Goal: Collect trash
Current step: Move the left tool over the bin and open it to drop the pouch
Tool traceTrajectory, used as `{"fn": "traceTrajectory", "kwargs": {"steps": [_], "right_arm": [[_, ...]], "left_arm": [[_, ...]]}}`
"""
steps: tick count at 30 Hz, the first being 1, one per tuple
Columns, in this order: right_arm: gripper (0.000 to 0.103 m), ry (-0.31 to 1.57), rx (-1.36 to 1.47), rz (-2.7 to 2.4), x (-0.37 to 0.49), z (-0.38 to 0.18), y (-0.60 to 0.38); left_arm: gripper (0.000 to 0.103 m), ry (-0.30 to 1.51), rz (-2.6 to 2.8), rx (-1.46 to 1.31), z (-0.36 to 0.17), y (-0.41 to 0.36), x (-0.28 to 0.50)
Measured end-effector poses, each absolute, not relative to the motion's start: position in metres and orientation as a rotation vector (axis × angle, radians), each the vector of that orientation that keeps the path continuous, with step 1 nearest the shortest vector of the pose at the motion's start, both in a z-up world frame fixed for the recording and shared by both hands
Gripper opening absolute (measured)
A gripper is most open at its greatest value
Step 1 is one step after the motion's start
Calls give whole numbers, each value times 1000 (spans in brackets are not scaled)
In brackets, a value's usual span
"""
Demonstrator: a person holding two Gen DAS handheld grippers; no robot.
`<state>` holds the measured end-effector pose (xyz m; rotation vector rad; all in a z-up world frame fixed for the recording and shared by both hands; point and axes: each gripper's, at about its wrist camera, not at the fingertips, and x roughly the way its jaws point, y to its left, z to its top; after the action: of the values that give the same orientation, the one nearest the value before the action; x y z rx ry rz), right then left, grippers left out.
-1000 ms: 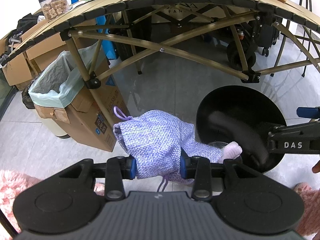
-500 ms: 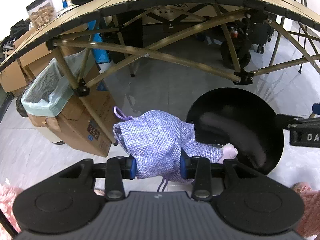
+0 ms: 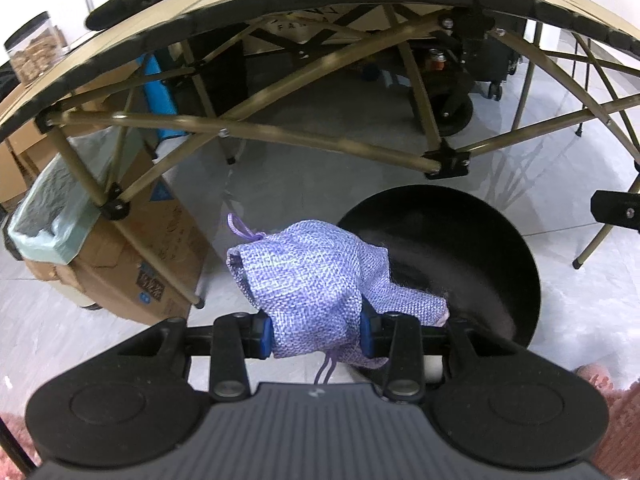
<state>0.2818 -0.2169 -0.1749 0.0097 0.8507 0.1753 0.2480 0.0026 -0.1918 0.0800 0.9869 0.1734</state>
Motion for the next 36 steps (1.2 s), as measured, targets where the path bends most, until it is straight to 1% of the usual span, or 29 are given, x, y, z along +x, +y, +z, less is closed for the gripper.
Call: {"fn": "traceTrajectory", "kwargs": {"steps": [7,24,28,30,31,32,33,34,35,36], "right_arm": [[103,846,35,146,285,-169,-231],[103,865,40,99,293,-175,-235],[103,868,43,96,294,-176,-234],[103,866,46,101,294,-177,-234],[103,865,46,102,294,-176,-233],[103,864,46,102,294,-176,-233],[103,863,47,102,294,-176,-233],[103,863,48,102,294,-176,-233],[103,862,49,101,294,-176,-234],[103,862,49,101,294,-176,-234]], "left_arm": [[39,1006,127,78,-201,-13,267],[39,1037,42,76,-224,-44,300],[40,1038,37,86,-227,-45,302],[43,1040,29,85,-227,-45,302],[48,1039,29,84,-227,-45,301],[56,1037,33,85,-227,-45,301],[61,1034,38,87,-226,-45,301],[72,1030,48,89,-226,-44,301],[80,1025,57,90,-225,-44,301],[84,1025,63,86,-225,-43,301]]}}
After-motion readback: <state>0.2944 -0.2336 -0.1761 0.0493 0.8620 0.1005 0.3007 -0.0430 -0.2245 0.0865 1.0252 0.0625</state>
